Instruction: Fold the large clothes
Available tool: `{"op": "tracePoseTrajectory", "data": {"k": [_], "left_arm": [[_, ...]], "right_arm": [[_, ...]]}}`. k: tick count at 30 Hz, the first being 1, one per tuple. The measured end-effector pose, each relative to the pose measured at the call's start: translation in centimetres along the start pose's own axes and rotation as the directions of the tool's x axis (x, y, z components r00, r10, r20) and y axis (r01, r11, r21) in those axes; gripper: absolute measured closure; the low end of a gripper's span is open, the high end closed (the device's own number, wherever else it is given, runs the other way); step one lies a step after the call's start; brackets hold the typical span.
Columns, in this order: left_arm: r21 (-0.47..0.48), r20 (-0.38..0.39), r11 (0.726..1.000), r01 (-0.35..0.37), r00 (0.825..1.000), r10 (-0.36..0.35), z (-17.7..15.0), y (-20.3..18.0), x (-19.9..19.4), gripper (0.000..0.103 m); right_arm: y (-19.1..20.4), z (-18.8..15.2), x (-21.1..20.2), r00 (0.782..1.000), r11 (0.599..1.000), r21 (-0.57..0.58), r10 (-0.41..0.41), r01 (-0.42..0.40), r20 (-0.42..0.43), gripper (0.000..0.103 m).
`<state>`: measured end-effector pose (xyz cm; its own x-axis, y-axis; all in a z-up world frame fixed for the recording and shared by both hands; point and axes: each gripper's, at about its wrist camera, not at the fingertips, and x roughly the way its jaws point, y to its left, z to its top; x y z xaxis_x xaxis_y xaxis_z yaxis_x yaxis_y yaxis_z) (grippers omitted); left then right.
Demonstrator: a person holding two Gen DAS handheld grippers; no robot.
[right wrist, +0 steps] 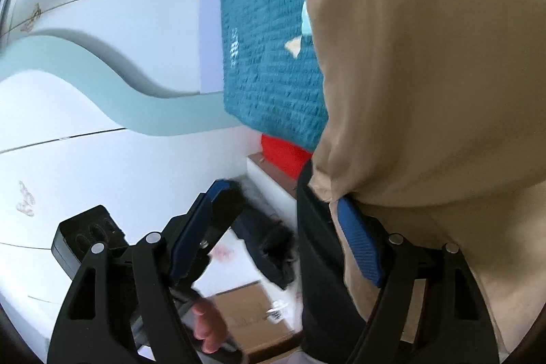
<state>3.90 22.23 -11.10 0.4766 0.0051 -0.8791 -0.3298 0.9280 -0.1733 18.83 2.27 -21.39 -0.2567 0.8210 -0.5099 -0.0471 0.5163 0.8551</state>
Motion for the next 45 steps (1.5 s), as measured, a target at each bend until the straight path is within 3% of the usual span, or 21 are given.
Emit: {"op": "tracePoseTrajectory", "data": {"k": [3, 5, 7, 8, 10, 12, 14, 17, 19, 22, 26, 28, 32, 34, 35, 36, 39, 40, 42, 44, 45], "left_arm": [[0.044, 0.008, 0.999, 0.012, 1.0, -0.013, 0.2, -1.2, -0.3, 0.05], [0.036, -0.002, 0.998, 0.058, 0.998, -0.057, 0.4, -2.2, -0.5, 0.05], [0.033, -0.026, 0.991, 0.127, 0.992, -0.126, 0.5, -3.5, -0.3, 0.05], [0.052, -0.038, 0.987, 0.154, 0.988, -0.152, 0.5, -4.5, 0.0, 0.052], [0.1, -0.064, 0.981, 0.167, 0.985, -0.161, 0.2, -6.2, 0.8, 0.067], [0.15, -0.135, 0.969, 0.198, 0.975, -0.178, -0.6, -8.1, 2.9, 0.087], [0.184, -0.246, 0.972, 0.144, 0.965, -0.097, -2.0, -9.0, 5.6, 0.09], [0.223, -0.306, 0.973, 0.055, 0.952, 0.016, -4.8, -8.5, 10.2, 0.099], [0.22, -0.32, 0.975, 0.03, 0.947, 0.043, -5.5, -7.8, 12.7, 0.1], [0.224, -0.323, 0.974, 0.014, 0.945, 0.06, -5.5, -8.0, 13.7, 0.1], [0.245, -0.324, 0.969, 0.024, 0.944, 0.058, -5.1, -8.5, 11.9, 0.1], [0.251, -0.297, 0.966, 0.058, 0.955, 0.02, -4.4, -8.8, 9.5, 0.1], [0.279, -0.2, 0.955, 0.101, 0.979, -0.045, -2.1, -10.1, 5.4, 0.1], [0.269, -0.157, 0.956, 0.115, 0.985, -0.074, -0.2, -11.0, 4.9, 0.1], [0.269, -0.145, 0.958, 0.097, 0.988, -0.059, 0.8, -11.4, 5.4, 0.1], [0.271, -0.141, 0.959, 0.082, 0.989, -0.045, 1.4, -11.9, 6.1, 0.1], [0.294, -0.171, 0.956, -0.007, 0.983, 0.06, 2.8, -12.5, 11.6, 0.1], [0.292, -0.2, 0.956, -0.009, 0.977, 0.07, 2.7, -12.3, 13.8, 0.101], [0.324, -0.17, 0.945, -0.043, 0.98, 0.103, 2.3, -12.8, 15.4, 0.101], [0.327, -0.156, 0.943, -0.068, 0.98, 0.124, 2.5, -13.1, 15.4, 0.101], [0.305, -0.166, 0.951, -0.058, 0.98, 0.113, 2.9, -13.1, 14.9, 0.101]], "right_arm": [[2.1, -1.1, -3.2, 0.995, 0.994, -0.089, -0.051, 0.059, 0.088, 0.033], [3.5, -1.9, -5.9, 0.967, 0.972, -0.138, -0.162, 0.19, 0.195, 0.046], [4.1, -3.6, -9.0, 0.894, 0.906, -0.153, -0.339, 0.394, 0.295, 0.058], [4.2, -4.2, -10.0, 0.824, 0.845, -0.131, -0.453, 0.519, 0.341, 0.064], [3.8, -5.2, -11.1, 0.721, 0.752, -0.088, -0.581, 0.653, 0.378, 0.068], [2.0, -6.3, -11.7, 0.68, 0.705, -0.052, -0.658, 0.707, 0.324, 0.072], [0.2, -7.0, -11.0, 0.654, 0.675, -0.016, -0.708, 0.737, 0.265, 0.072], [-3.5, -7.0, -8.3, 0.647, 0.659, 0.033, -0.746, 0.751, 0.159, 0.072], [-6.6, -6.4, -6.1, 0.674, 0.679, 0.029, -0.733, 0.734, 0.096, 0.072], [-7.6, -5.7, -4.7, 0.66, 0.664, 0.029, -0.746, 0.747, 0.082, 0.072], [-5.7, -6.2, -6.2, 0.661, 0.668, 0.037, -0.742, 0.743, 0.113, 0.073], [-4.2, -6.4, -8.0, 0.674, 0.689, 0.043, -0.719, 0.724, 0.172, 0.073], [-0.3, -5.1, -11.6, 0.665, 0.705, 0.018, -0.677, 0.709, 0.314, 0.073], [0.4, -3.8, -12.5, 0.631, 0.68, 0.023, -0.692, 0.733, 0.351, 0.073], [0.0, -2.9, -13.1, 0.605, 0.659, 0.039, -0.711, 0.751, 0.359, 0.073], [-0.4, -1.5, -13.1, 0.594, 0.649, 0.049, -0.721, 0.759, 0.356, 0.073], [-3.7, 0.9, -11.6, 0.605, 0.647, 0.081, -0.744, 0.758, 0.283, 0.073], [-4.5, 1.9, -10.3, 0.59, 0.629, 0.08, -0.76, 0.773, 0.274, 0.073], [-5.4, 2.9, -8.2, 0.516, 0.553, 0.059, -0.807, 0.831, 0.286, 0.072], [-4.5, 3.0, -7.4, 0.471, 0.506, 0.048, -0.83, 0.861, 0.298, 0.071], [-4.1, 3.0, -7.5, 0.468, 0.502, 0.043, -0.831, 0.864, 0.299, 0.07]]}}
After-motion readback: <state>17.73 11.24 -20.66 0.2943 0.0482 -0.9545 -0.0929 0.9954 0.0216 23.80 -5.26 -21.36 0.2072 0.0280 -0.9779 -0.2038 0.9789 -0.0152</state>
